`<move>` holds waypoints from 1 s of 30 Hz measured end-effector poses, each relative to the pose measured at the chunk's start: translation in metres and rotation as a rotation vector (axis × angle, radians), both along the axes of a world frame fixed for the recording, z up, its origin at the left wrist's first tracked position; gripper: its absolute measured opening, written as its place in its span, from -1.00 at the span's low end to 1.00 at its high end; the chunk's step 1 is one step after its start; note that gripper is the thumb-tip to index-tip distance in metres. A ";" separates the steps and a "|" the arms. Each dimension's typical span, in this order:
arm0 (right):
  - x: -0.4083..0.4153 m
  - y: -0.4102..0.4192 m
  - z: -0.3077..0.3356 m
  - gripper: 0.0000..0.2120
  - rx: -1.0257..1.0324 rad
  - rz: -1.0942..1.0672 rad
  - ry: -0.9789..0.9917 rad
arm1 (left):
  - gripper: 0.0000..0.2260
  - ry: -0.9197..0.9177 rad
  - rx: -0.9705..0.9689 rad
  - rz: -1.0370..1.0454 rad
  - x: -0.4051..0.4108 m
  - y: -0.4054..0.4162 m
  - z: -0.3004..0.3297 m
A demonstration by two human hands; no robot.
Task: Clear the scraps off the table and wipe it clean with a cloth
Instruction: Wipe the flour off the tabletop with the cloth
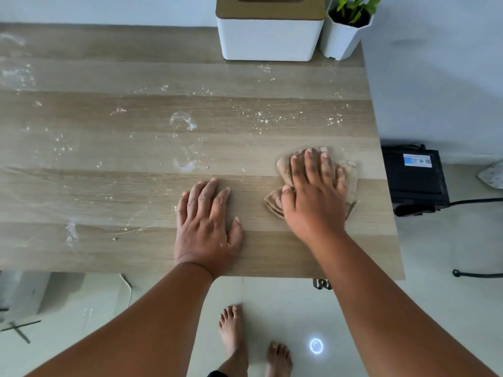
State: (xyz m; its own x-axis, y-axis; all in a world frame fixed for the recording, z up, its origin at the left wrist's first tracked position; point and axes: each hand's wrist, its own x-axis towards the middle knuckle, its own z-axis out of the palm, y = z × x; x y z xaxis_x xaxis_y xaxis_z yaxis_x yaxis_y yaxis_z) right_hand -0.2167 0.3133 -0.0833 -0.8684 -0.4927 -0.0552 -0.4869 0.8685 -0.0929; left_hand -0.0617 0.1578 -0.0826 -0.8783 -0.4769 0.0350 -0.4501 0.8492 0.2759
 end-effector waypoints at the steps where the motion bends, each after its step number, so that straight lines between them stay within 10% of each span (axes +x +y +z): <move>1: 0.008 0.002 0.001 -0.36 -0.012 0.052 0.015 | -0.46 0.006 -0.001 -0.001 0.000 0.000 0.000; 6: 0.026 0.044 -0.003 -0.41 -0.076 0.202 0.050 | -0.46 0.019 0.006 -0.005 -0.001 0.000 0.000; 16: -0.041 0.008 -0.001 -0.24 0.009 -0.207 -0.025 | -0.46 0.000 0.011 -0.007 -0.001 -0.001 0.002; 30: -0.031 0.015 0.003 -0.27 -0.026 0.158 -0.039 | -0.46 -0.019 0.010 -0.018 0.000 0.000 0.005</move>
